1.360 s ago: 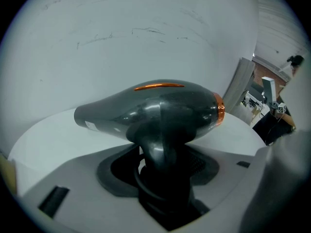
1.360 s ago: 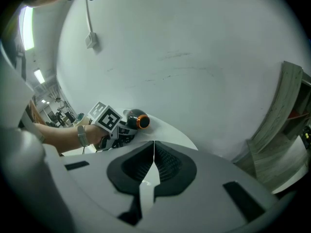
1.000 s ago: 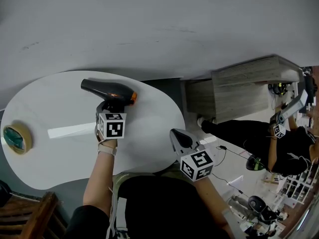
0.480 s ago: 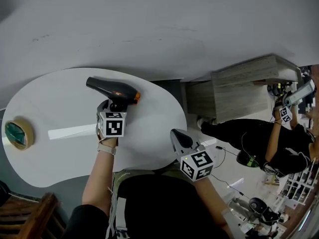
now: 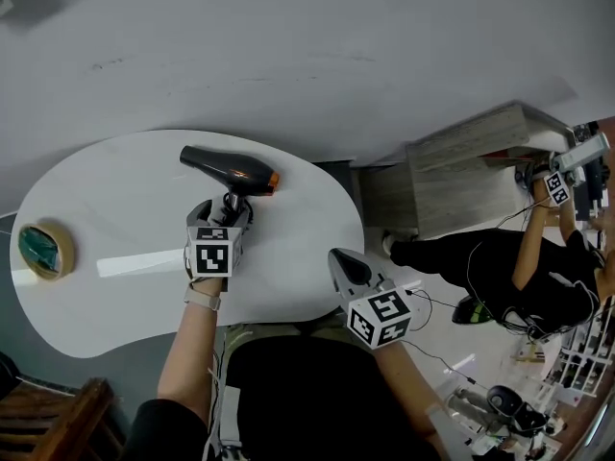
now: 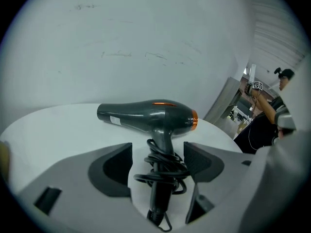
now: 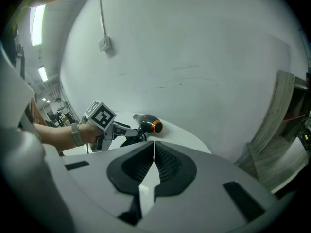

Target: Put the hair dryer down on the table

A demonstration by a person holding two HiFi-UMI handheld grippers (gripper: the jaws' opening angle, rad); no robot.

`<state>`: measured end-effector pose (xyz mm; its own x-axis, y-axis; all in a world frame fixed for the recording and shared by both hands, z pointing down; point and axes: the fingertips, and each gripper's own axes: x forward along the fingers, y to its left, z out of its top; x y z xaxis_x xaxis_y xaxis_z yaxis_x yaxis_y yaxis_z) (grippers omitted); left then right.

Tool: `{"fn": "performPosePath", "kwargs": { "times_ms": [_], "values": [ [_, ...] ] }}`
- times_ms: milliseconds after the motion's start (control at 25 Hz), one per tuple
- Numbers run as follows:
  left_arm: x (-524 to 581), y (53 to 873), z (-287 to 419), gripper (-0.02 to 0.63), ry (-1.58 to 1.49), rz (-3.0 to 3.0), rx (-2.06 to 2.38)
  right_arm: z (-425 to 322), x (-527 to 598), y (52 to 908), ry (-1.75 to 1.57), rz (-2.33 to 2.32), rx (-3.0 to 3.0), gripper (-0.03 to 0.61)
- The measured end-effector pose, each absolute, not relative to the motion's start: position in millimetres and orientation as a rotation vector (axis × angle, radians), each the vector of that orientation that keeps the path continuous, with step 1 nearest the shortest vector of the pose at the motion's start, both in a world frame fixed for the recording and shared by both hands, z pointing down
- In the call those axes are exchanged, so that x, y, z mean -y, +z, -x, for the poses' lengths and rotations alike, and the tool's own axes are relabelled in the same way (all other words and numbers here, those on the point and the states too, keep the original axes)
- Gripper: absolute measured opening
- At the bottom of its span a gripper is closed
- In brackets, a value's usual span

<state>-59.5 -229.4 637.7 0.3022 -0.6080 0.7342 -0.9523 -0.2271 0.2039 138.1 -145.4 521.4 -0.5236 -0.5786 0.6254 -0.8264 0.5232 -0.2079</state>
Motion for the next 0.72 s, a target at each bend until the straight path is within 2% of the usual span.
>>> {"fn": "performPosePath", "kwargs": {
  "times_ms": [160,400,600,720],
  "values": [
    [216.5,616.2,63.4,0.326,0.63,-1.98,1.377,-127.2,139.5,509.3,0.647,-1.153,2.308,0.017],
    [195.8,581.3,77.9,0.268,0.531,-2.054,1.382,-108.7,133.0,484.5,0.612,-1.199,2.372,0.017],
    [180.7,552.8,85.2,0.199,0.479,-2.16,1.38,-92.4,129.0,466.5,0.588,-1.223,2.429,0.017],
    [173.0,535.7,95.0,0.122,0.454,-2.19,1.413,-82.3,127.3,459.3,0.573,-1.224,2.46,0.017]
  ]
}}
